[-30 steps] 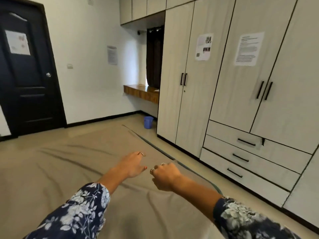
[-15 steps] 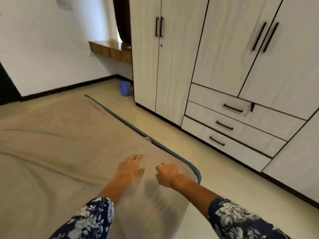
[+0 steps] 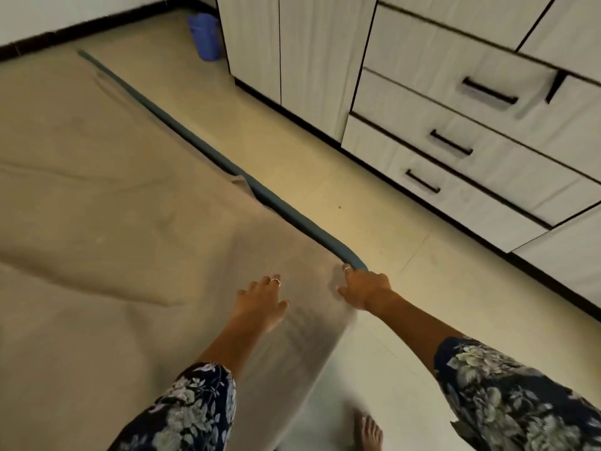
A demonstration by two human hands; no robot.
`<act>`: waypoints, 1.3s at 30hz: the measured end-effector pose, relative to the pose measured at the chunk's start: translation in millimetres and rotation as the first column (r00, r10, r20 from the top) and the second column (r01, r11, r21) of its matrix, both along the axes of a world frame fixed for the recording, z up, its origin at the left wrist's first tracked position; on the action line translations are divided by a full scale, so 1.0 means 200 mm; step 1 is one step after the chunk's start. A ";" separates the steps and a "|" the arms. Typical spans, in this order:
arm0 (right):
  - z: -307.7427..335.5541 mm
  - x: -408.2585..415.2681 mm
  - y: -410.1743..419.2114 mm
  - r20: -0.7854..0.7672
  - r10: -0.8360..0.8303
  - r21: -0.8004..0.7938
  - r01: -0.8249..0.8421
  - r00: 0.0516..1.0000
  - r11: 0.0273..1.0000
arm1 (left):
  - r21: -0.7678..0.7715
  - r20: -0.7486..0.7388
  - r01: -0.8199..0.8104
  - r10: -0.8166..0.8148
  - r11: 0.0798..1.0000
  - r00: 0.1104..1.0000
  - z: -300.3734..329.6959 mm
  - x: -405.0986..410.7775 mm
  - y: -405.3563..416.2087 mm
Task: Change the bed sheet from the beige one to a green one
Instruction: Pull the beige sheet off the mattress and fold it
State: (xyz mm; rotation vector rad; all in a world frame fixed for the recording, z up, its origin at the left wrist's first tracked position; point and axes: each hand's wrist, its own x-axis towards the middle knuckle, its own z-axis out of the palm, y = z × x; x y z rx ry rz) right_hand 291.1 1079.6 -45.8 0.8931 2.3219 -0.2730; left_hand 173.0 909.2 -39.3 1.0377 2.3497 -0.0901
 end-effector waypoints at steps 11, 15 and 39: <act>-0.45 0.01 0.38 0.046 -0.052 -0.249 0.061 0.998 0.967 | -0.144 0.026 0.093 -0.090 0.985 0.996 -0.40 0.40 0.37; -0.58 0.01 0.40 -0.028 -0.131 -0.401 0.109 0.991 0.910 | -0.142 -0.015 0.101 -0.104 0.985 0.994 -0.47 0.53 0.41; 0.55 0.00 -0.26 -0.395 0.092 -0.496 -0.296 0.914 0.816 | -0.022 0.267 -0.059 0.063 0.998 0.962 0.44 0.47 -0.29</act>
